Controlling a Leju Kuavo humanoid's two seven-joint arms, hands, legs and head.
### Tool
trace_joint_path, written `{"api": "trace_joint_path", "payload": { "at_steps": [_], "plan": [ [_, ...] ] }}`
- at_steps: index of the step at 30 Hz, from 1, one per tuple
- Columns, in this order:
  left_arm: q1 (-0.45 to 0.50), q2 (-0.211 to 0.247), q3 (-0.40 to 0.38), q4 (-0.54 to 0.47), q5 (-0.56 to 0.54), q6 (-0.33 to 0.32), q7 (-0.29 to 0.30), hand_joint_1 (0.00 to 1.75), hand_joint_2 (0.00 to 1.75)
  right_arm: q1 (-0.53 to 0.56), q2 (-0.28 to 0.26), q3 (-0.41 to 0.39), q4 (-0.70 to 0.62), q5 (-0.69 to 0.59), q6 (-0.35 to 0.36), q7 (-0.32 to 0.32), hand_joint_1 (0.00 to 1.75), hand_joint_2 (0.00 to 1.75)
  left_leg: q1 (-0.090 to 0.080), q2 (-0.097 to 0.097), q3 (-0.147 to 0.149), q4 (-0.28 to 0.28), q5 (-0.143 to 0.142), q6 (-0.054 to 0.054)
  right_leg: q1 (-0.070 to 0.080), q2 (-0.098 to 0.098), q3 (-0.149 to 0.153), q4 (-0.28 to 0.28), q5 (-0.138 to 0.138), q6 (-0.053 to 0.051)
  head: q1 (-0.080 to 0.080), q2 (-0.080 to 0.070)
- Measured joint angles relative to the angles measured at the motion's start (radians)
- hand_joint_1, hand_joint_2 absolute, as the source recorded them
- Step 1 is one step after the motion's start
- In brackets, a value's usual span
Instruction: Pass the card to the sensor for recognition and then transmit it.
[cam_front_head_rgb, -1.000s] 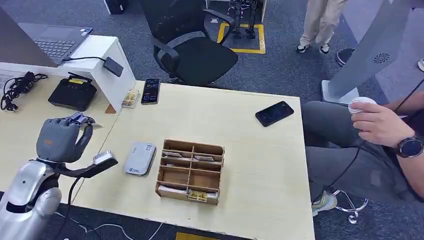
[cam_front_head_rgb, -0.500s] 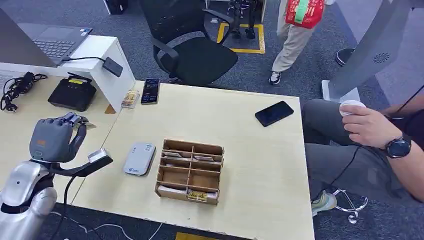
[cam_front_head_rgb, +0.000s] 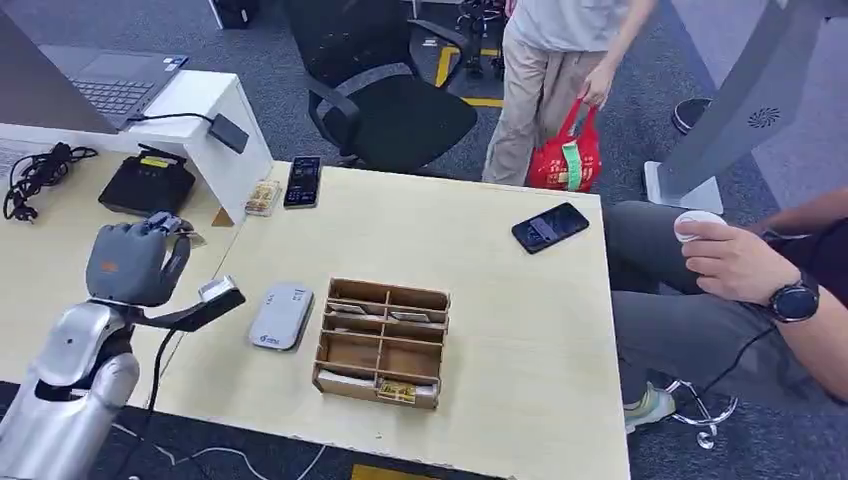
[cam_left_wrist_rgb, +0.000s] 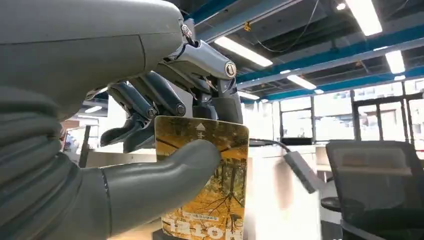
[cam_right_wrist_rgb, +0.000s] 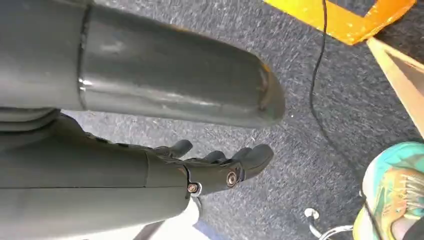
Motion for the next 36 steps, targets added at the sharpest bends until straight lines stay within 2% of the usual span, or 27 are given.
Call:
{"api": "trace_joint_path", "payload": {
  "at_steps": [4, 9, 28, 36],
  "plan": [
    [-0.058, -0.017, -0.052, 0.053, 0.000, 0.006, 0.014, 1.75, 1.75, 0.012, -0.011, -0.007, 0.000, -0.002, 0.000, 0.001, 0.00, 0.00, 0.000, 0.002, 0.000, 0.000, 0.000, 0.000, 0.000, 0.003, 0.000, 0.000, 0.001, 0.000, 0.000, 0.000],
    [-0.073, -0.027, -0.092, 0.073, 0.002, 0.009, 0.018, 1.75, 1.75, 0.014, -0.022, -0.013, 0.000, 0.001, 0.000, 0.002, 0.00, 0.00, 0.000, 0.003, 0.000, 0.001, 0.000, 0.000, 0.000, 0.004, -0.001, 0.000, 0.001, 0.000, 0.000, 0.000],
    [-0.078, -0.021, -0.103, 0.104, 0.040, 0.017, 0.020, 1.75, 1.75, -0.011, -0.024, -0.008, 0.002, 0.027, 0.018, 0.025, 0.00, 0.00, 0.000, 0.003, 0.000, 0.001, 0.000, -0.001, 0.000, 0.004, -0.002, 0.000, 0.001, 0.000, 0.000, 0.000],
    [-0.112, -0.050, -0.128, 0.123, 0.011, 0.001, 0.024, 1.75, 1.75, 0.009, -0.024, -0.010, 0.005, 0.003, 0.018, 0.016, 0.00, 0.00, 0.000, 0.004, 0.000, 0.001, 0.000, -0.001, 0.000, 0.005, -0.002, 0.000, 0.001, 0.000, 0.000, 0.000]
  ]
}}
